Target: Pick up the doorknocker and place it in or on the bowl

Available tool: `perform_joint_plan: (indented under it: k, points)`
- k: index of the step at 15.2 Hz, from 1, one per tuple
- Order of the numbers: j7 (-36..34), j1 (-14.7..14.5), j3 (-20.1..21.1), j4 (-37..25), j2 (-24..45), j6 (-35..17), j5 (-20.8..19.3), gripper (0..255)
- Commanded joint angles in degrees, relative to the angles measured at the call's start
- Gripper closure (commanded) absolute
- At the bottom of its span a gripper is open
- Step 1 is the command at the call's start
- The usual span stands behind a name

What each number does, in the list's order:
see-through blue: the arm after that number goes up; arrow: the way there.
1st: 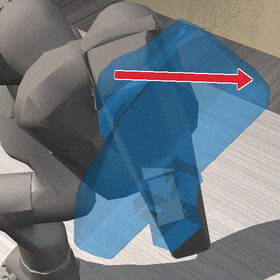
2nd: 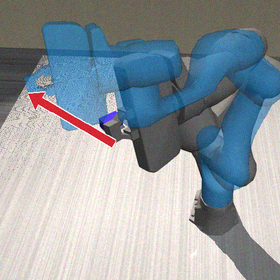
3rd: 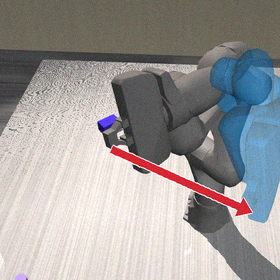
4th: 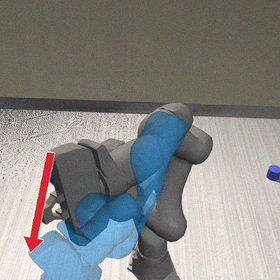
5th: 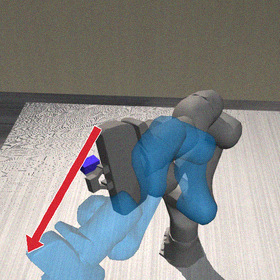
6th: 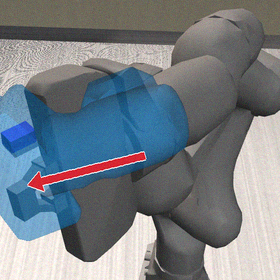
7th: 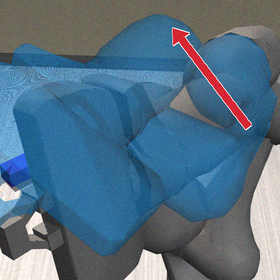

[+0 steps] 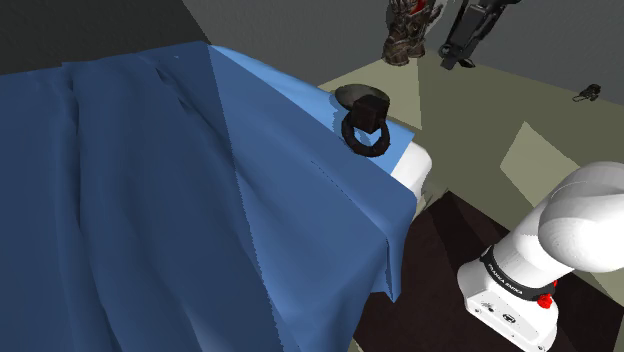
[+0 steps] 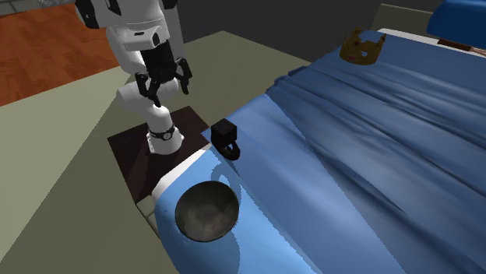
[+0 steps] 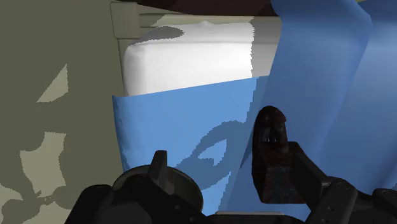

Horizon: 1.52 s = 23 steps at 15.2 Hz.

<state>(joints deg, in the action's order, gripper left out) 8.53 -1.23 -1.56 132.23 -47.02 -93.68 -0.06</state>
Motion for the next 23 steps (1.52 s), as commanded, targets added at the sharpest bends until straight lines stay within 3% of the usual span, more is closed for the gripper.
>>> perform_joint_plan:
  k: [1,12,19,23]
  points:
    - [0.0,0.0,0.0,0.0,0.0,0.0,0.0,0]
    - [-8.23,-3.85,8.29,3.04,12.44,-10.58,6.22,0]
    - [-8.15,-4.02,8.75,7.95,13.06,-16.12,6.58,0]
    - [-8.14,-4.03,8.8,8.34,13.14,-16.59,6.61,0]
